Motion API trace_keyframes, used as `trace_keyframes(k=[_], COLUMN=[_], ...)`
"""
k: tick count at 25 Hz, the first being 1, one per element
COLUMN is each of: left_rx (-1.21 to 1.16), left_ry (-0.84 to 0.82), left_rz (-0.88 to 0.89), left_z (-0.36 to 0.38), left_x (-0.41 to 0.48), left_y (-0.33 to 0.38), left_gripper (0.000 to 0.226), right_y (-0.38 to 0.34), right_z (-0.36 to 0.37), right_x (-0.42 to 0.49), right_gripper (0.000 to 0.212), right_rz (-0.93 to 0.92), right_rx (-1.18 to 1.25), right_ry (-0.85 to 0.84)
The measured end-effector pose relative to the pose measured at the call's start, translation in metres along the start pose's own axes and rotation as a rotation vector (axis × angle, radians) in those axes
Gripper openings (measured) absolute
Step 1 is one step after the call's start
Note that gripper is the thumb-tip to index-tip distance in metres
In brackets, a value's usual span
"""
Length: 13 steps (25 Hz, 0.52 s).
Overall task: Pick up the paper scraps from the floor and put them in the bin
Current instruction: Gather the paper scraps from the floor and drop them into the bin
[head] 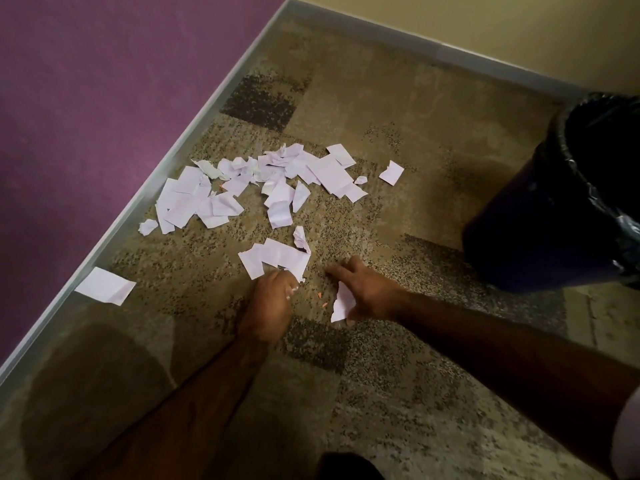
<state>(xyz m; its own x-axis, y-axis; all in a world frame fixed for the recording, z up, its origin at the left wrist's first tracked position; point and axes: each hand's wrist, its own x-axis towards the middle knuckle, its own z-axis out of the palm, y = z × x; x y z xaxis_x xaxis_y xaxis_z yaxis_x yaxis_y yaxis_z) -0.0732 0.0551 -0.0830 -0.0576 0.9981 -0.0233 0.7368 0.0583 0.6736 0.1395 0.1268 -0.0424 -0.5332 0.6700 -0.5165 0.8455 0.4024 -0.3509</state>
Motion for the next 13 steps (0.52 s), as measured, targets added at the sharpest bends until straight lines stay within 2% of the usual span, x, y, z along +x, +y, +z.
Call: trace_keyframes(k=[3,6,8,10,13], left_rx=[0.073,-0.003,-0.024,0.063,0.091], left_ry=[0.059,-0.010,-0.089,-0.204,-0.372], left_rz=[-0.064,-0.145,-0.092,-0.050,-0.135], left_z=[-0.014,-0.030,-0.033,-0.030,-0.027], left_x=[0.026,0.049,0.058,0.065,0.070], left_y=[-0.002,0.013,0.020,0.019,0.022], left_gripper=[0.048,0.054,0.059,0.075,0.089], right_y=[0.003,0.006,0.004,0.001,-0.004], right_z=[0.002,0.002,0.002,0.002,0.004], right_x=[-0.001,-0.001,-0.003,-0.005,-0.008], right_gripper=[0.089,0.075,0.077,0.082,0.084], right_rz=[0.020,-0.017,-0.007,0.047,0.112], right_rx=[0.095,-0.001,-0.030,-0.023,-0.019], right_ry=[0.044,0.066,0.084,0.130,0.174])
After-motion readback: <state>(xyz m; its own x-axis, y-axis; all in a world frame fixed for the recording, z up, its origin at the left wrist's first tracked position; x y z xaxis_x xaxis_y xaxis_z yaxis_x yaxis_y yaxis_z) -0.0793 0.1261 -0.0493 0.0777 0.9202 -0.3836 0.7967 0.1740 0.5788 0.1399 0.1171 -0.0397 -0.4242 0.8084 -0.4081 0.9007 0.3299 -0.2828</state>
